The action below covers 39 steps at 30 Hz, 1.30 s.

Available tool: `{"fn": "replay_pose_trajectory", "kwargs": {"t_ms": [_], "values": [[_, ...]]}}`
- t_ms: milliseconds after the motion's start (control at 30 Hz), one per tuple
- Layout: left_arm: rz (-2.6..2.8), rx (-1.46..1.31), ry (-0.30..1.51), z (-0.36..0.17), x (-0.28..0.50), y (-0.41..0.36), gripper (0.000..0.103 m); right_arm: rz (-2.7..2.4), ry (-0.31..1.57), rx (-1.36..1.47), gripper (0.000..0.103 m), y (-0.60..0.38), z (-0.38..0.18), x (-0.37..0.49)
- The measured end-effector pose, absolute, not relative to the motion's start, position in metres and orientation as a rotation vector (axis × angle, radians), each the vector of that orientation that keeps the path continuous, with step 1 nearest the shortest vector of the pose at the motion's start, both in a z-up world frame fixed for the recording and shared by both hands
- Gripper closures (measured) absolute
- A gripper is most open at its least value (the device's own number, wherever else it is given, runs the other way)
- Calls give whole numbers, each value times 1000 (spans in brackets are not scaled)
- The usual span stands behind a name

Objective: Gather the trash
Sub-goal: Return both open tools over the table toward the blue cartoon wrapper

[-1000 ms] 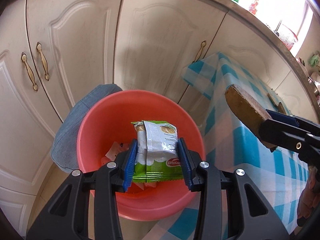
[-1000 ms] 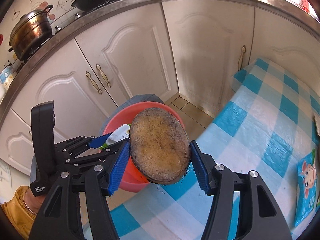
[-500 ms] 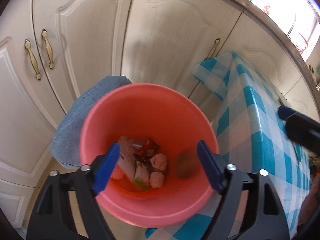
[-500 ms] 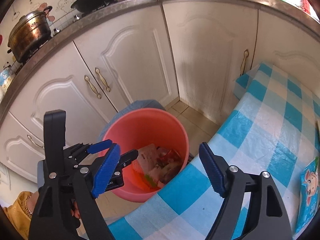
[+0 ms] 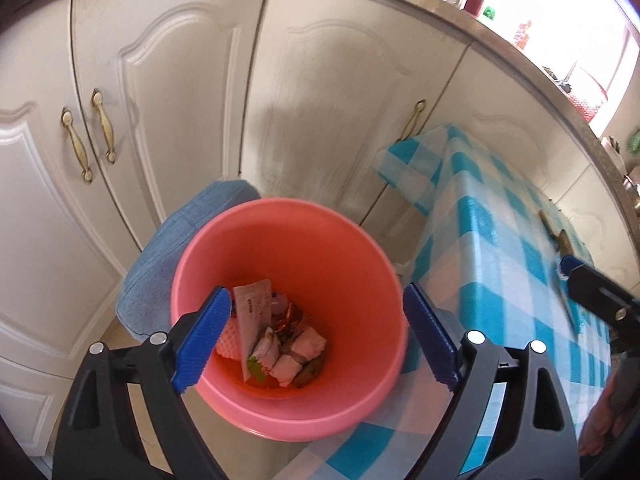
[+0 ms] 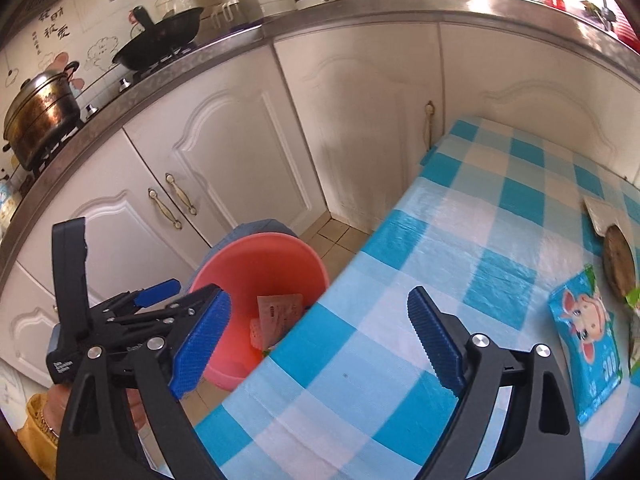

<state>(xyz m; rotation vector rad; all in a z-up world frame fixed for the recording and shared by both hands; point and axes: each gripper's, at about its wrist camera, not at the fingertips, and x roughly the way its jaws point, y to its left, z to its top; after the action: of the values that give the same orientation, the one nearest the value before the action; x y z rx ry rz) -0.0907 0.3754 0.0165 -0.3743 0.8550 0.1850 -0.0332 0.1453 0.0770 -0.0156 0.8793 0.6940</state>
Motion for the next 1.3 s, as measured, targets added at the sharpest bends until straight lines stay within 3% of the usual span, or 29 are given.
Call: {"fn": "replay_pose_trajectory", "kwargs": {"t_ms": [533, 1300], "values": [[73, -322, 811, 53, -86, 327, 14, 584, 829, 112, 14, 63, 89, -33], [-63, -268, 846, 61, -68, 252, 8, 438, 799, 280, 12, -48, 89, -35]]}}
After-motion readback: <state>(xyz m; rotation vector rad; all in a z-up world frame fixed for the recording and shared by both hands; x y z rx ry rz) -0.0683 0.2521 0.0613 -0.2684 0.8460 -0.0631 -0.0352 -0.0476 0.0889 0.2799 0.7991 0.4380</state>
